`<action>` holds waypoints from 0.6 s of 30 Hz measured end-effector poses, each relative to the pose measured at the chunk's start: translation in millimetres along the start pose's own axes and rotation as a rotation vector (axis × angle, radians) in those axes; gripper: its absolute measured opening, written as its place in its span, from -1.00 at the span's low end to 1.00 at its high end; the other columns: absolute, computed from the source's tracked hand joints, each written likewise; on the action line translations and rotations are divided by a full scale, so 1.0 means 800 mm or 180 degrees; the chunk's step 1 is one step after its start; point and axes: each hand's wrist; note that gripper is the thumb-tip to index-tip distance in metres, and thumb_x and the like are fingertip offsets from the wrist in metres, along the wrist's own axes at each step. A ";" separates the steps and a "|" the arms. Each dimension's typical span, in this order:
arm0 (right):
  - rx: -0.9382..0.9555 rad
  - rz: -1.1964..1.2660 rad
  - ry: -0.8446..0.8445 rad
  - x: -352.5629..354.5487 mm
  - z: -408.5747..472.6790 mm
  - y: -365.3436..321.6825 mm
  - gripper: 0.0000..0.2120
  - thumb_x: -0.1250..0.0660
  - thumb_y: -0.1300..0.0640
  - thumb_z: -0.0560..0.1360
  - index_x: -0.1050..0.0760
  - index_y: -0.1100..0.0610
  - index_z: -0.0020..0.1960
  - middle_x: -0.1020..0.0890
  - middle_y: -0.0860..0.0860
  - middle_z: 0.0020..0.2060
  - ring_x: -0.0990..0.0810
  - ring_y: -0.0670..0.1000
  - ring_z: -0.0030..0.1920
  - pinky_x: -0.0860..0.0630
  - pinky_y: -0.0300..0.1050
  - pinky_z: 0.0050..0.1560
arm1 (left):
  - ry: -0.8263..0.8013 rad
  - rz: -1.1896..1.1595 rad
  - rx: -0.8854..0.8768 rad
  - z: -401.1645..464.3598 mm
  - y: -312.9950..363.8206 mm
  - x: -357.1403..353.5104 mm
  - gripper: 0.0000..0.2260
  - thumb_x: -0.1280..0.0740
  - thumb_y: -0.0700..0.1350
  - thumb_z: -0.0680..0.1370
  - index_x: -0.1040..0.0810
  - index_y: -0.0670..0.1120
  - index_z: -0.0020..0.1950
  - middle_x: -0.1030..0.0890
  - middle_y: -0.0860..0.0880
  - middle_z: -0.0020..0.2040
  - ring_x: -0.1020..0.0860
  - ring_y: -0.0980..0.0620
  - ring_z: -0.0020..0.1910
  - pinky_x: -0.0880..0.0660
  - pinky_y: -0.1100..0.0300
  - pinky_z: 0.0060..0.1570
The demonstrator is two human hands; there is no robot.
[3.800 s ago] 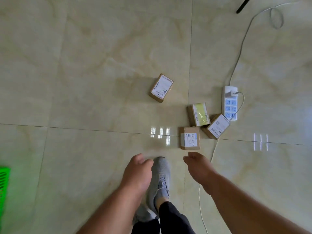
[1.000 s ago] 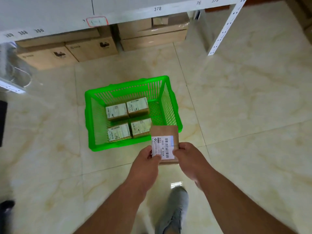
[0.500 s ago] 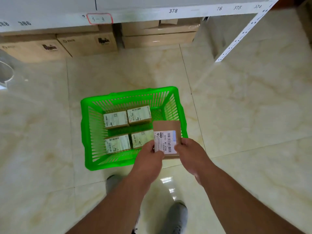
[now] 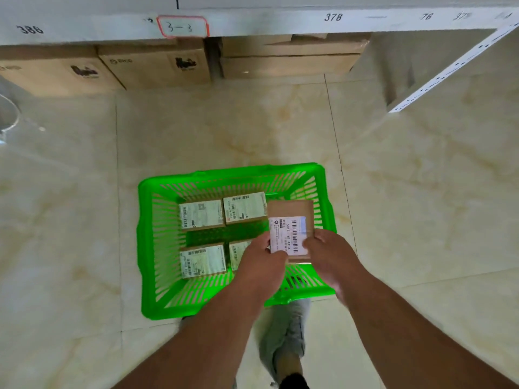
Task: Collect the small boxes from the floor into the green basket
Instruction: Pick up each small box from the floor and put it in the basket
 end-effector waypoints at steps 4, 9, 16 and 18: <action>-0.0020 0.0011 -0.0059 -0.002 0.062 0.001 -0.72 -0.23 0.15 0.53 -0.63 0.13 0.15 -0.70 0.10 0.07 -0.64 0.12 0.02 -0.53 -0.02 0.01 | 0.0072 -0.0054 0.0121 0.062 -0.006 -0.015 -0.58 -0.23 -0.25 0.55 -0.60 0.10 0.32 -0.70 0.12 0.18 -0.61 0.18 -0.06 -0.47 0.27 -0.19; -0.0012 -0.0241 -0.0074 -0.017 0.137 0.003 -0.70 -0.23 0.10 0.52 -0.62 0.17 0.16 -0.69 0.15 0.09 -0.63 0.15 -0.01 -0.47 -0.09 -0.17 | 0.0101 -0.0144 0.0244 0.140 -0.019 -0.030 -0.54 -0.24 -0.22 0.54 -0.58 0.11 0.38 -0.69 0.07 0.24 -0.63 0.13 0.05 -0.49 0.28 -0.18; -0.0019 -0.0316 -0.0199 -0.042 0.191 0.008 -0.66 -0.24 0.15 0.56 -0.58 0.17 0.28 -0.65 0.17 0.23 -0.60 0.15 0.04 -0.37 -0.24 -0.30 | 0.0201 -0.0280 0.0304 0.211 -0.041 -0.037 -0.57 -0.23 -0.22 0.58 -0.55 0.05 0.42 -0.66 0.04 0.30 -0.57 0.31 -0.14 -0.38 0.45 -0.40; -0.0011 -0.0328 -0.0222 -0.045 0.199 0.011 -0.67 -0.24 0.17 0.56 -0.58 0.15 0.29 -0.65 0.15 0.24 -0.53 0.09 -0.05 -0.33 -0.29 -0.35 | 0.0212 -0.0302 0.0335 0.222 -0.045 -0.042 -0.57 -0.24 -0.22 0.57 -0.56 0.05 0.41 -0.67 0.05 0.28 -0.59 0.27 -0.13 -0.41 0.41 -0.37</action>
Point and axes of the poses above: each hand's wrist, its own z-axis towards the middle knuckle, its own x-axis out of the back of the hand, y = z × x
